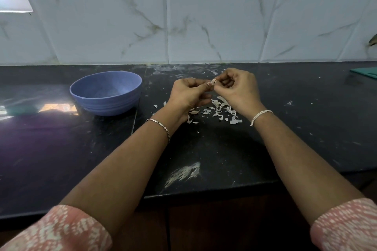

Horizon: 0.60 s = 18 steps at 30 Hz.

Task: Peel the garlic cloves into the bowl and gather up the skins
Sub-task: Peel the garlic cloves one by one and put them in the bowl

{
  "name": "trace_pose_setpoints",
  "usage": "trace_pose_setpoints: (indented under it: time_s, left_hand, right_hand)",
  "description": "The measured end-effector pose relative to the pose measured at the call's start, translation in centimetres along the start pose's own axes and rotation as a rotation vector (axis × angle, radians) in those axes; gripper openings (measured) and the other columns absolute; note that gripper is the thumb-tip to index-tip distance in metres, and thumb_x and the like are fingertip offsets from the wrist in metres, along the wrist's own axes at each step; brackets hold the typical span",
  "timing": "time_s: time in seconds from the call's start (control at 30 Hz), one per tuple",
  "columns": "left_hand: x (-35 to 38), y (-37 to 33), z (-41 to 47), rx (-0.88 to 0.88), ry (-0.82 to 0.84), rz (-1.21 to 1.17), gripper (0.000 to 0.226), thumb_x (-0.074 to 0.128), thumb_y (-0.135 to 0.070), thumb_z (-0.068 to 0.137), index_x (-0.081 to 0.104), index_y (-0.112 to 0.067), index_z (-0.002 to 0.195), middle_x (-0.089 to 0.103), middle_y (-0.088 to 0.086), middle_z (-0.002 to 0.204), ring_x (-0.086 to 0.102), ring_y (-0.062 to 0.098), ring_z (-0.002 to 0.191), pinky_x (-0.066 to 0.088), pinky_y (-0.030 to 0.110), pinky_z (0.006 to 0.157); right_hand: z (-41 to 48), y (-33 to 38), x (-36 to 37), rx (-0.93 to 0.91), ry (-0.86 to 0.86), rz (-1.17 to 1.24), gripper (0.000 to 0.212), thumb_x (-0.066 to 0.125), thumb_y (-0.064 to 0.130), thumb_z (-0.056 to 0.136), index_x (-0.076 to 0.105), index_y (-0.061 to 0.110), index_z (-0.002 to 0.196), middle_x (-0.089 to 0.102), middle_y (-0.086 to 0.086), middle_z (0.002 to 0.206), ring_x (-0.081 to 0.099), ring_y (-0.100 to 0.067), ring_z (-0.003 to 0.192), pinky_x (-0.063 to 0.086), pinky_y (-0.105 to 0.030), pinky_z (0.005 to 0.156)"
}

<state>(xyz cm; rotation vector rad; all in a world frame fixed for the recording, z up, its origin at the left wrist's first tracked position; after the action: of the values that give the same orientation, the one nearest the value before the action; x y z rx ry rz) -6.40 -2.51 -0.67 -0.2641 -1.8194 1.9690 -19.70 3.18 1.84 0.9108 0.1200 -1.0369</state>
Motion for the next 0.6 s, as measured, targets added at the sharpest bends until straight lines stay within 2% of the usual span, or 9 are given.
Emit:
trace_pose_setpoints:
  time_s: [0.1, 0.23, 0.33, 0.4, 0.5, 0.6]
  left_hand:
    - [-0.2, -0.1, 0.1, -0.023, -0.005, -0.026, 0.007, 0.067, -0.006, 0.09, 0.07, -0.001, 0.094, 0.071, 0.007, 0.082, 0.066, 0.01, 0.064, 0.058, 0.021, 0.06]
    - [-0.6, -0.1, 0.2, -0.046, 0.002, -0.063, 0.01, 0.067, -0.005, 0.09, 0.069, -0.001, 0.099, 0.072, 0.008, 0.086, 0.066, 0.011, 0.065, 0.058, 0.021, 0.06]
    - [-0.5, 0.0, 0.1, -0.048, 0.03, -0.085, 0.014, 0.064, -0.001, 0.091, 0.068, -0.002, 0.104, 0.071, 0.008, 0.085, 0.067, 0.01, 0.062, 0.058, 0.022, 0.058]
    - [-0.5, 0.0, 0.1, -0.053, 0.042, -0.088, 0.014, 0.063, -0.001, 0.092, 0.068, -0.003, 0.104, 0.071, 0.009, 0.086, 0.067, 0.01, 0.063, 0.058, 0.022, 0.058]
    - [-0.5, 0.1, 0.1, -0.066, 0.051, -0.075, 0.014, 0.062, 0.0, 0.092, 0.068, -0.004, 0.104, 0.072, 0.008, 0.089, 0.067, 0.012, 0.068, 0.059, 0.023, 0.06]
    - [-0.4, 0.3, 0.2, -0.076, 0.053, -0.043, 0.017, 0.064, 0.001, 0.09, 0.068, -0.005, 0.105, 0.071, 0.006, 0.09, 0.067, 0.012, 0.068, 0.059, 0.023, 0.061]
  right_hand:
    - [0.3, -0.5, -0.6, 0.063, -0.038, -0.031, 0.005, 0.071, 0.028, 0.076, 0.07, 0.024, 0.073, 0.069, 0.01, 0.069, 0.063, -0.005, 0.063, 0.057, -0.035, 0.066]
    - [0.5, -1.2, -1.6, 0.131, -0.076, -0.15, 0.007, 0.068, 0.029, 0.078, 0.068, 0.025, 0.072, 0.064, 0.012, 0.064, 0.058, -0.003, 0.06, 0.045, -0.023, 0.059]
    - [0.5, -1.5, -1.0, 0.098, 0.161, -0.204, 0.011, 0.065, 0.029, 0.087, 0.076, 0.027, 0.086, 0.063, 0.008, 0.069, 0.06, -0.012, 0.067, 0.046, -0.028, 0.063]
    - [0.3, -1.8, -0.2, 0.045, 0.302, -0.266, 0.011, 0.067, 0.026, 0.088, 0.078, 0.023, 0.085, 0.061, 0.002, 0.075, 0.06, -0.019, 0.073, 0.046, -0.03, 0.065]
    - [0.2, -1.8, 0.2, 0.014, 0.335, -0.31, 0.006, 0.079, 0.021, 0.075, 0.075, 0.02, 0.071, 0.055, 0.01, 0.076, 0.053, -0.008, 0.07, 0.038, -0.02, 0.062]
    - [0.3, -1.6, 0.0, 0.033, 0.291, -0.251, 0.027, 0.081, 0.011, 0.068, 0.058, 0.023, 0.061, 0.055, 0.012, 0.062, 0.05, -0.001, 0.056, 0.033, -0.007, 0.051]
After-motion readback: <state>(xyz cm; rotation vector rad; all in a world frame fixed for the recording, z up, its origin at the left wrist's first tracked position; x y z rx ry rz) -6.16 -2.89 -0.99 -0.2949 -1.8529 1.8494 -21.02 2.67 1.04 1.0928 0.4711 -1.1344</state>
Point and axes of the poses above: each hand's wrist, its own z-axis towards the middle knuckle, its own x-axis out of the palm, y = z × x, the point moved 4 cm from there along z, towards the middle knuckle
